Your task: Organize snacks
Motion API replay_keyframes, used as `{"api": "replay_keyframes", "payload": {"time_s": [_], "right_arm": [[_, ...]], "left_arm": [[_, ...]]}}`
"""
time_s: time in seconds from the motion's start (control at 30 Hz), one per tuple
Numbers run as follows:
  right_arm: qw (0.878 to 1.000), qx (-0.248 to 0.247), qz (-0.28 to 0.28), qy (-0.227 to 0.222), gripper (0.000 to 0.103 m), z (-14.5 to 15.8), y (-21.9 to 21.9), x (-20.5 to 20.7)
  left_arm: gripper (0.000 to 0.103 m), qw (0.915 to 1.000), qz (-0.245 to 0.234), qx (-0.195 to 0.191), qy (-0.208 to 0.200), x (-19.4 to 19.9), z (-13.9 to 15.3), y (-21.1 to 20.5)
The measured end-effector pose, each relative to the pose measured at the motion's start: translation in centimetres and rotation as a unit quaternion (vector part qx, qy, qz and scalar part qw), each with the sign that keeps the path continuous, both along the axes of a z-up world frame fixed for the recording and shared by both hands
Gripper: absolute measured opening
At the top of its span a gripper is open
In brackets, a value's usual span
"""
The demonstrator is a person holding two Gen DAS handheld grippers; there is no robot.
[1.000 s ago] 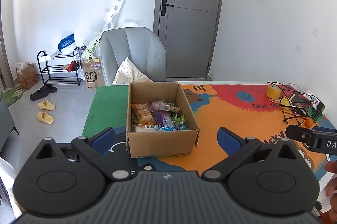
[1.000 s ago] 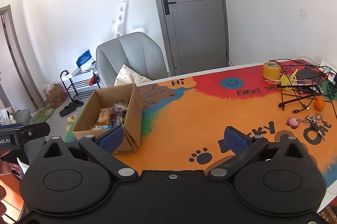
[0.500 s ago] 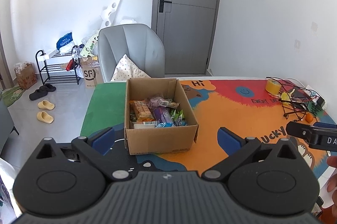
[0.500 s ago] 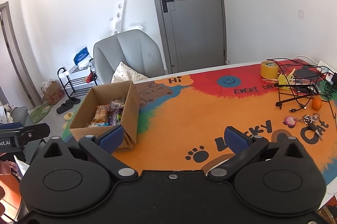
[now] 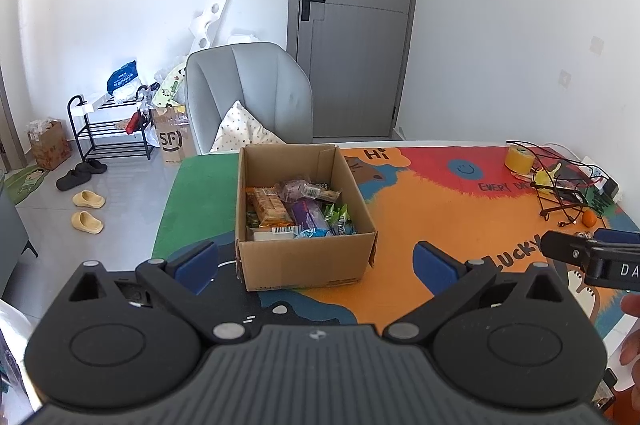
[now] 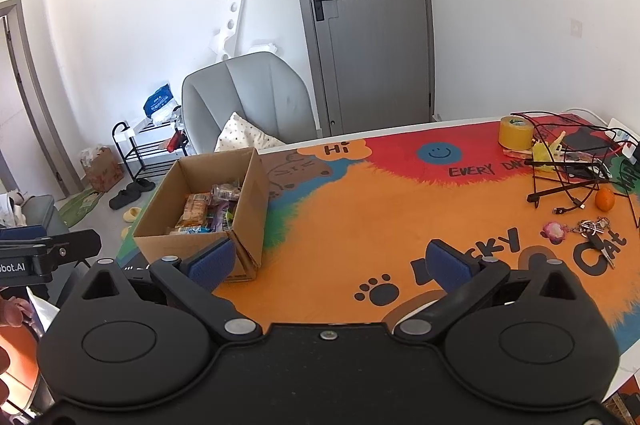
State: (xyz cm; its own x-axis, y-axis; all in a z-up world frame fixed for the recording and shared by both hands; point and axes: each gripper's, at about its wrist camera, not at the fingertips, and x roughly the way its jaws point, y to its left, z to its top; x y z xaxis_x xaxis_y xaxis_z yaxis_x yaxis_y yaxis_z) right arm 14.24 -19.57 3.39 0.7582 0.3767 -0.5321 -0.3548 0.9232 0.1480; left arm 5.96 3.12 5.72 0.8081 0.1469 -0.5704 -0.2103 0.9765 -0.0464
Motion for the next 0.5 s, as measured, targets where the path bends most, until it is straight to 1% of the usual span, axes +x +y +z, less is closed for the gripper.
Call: {"api": "replay_keyframes", "payload": {"time_s": [0.5], "right_arm": [[1.0, -0.006, 0.007, -0.001, 0.103, -0.02, 0.38, -0.13]], "left_arm": [[0.103, 1.0, -0.005, -0.002, 0.005, 0.24, -0.28, 0.01]]}}
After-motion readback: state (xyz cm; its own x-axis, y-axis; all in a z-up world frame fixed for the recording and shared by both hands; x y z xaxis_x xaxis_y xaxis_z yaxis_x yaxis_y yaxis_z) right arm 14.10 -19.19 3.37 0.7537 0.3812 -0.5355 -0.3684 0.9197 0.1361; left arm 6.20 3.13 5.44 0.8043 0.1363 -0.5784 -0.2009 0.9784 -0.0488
